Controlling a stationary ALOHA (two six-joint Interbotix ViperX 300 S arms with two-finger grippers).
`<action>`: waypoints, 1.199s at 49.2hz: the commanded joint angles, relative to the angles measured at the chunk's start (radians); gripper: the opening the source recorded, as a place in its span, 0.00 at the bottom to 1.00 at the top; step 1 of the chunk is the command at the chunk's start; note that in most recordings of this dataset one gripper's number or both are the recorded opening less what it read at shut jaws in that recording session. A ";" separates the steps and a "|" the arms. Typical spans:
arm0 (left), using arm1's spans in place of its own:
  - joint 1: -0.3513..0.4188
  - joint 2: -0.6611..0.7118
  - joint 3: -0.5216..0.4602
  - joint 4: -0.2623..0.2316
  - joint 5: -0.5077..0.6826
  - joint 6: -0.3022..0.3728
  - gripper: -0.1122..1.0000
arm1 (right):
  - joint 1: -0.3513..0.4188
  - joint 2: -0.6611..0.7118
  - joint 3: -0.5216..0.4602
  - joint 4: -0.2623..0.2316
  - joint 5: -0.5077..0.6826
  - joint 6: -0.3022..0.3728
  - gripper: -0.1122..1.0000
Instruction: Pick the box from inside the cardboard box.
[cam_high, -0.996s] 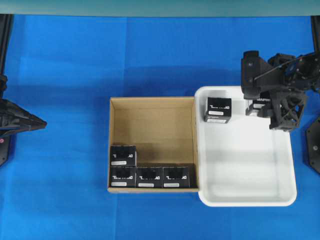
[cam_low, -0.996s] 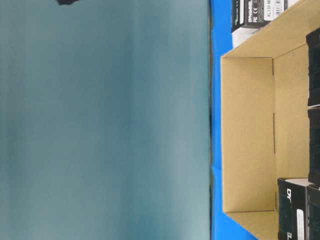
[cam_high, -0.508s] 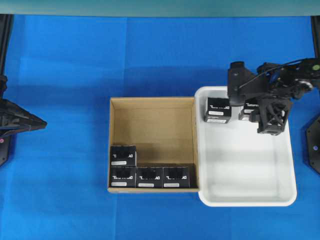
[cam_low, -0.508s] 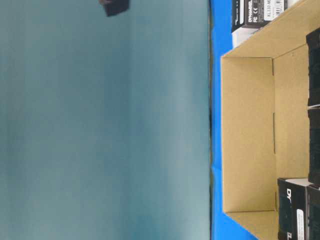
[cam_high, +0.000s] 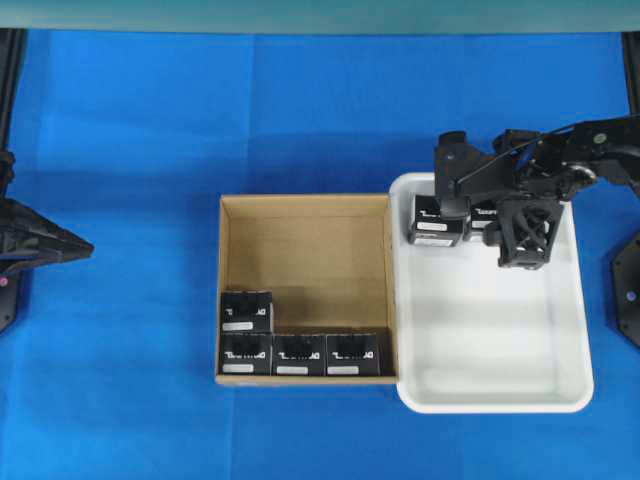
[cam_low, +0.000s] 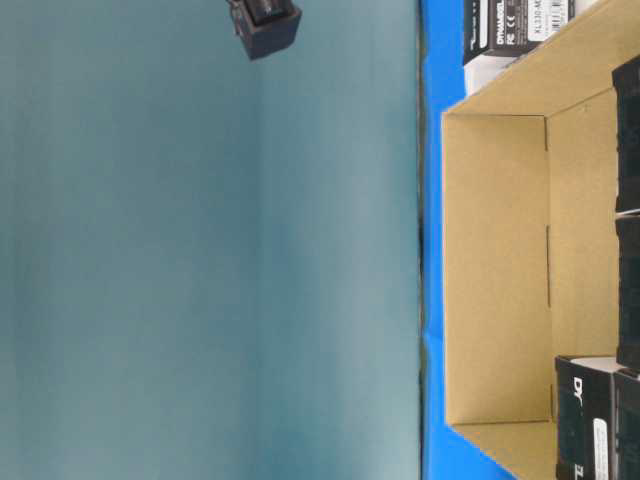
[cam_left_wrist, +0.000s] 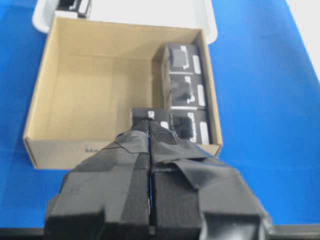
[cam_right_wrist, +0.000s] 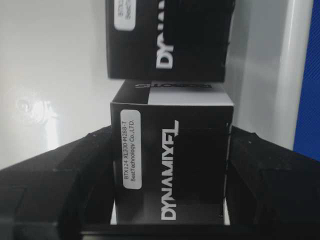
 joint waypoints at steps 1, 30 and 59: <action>-0.002 0.011 -0.020 0.002 -0.009 0.000 0.04 | 0.006 0.017 -0.011 0.003 -0.011 0.000 0.65; -0.005 0.008 -0.020 0.002 -0.009 -0.002 0.04 | -0.002 0.041 -0.006 0.005 -0.048 0.029 0.65; -0.009 0.008 -0.020 0.002 -0.009 0.000 0.04 | 0.000 0.043 -0.011 0.005 -0.035 0.037 0.98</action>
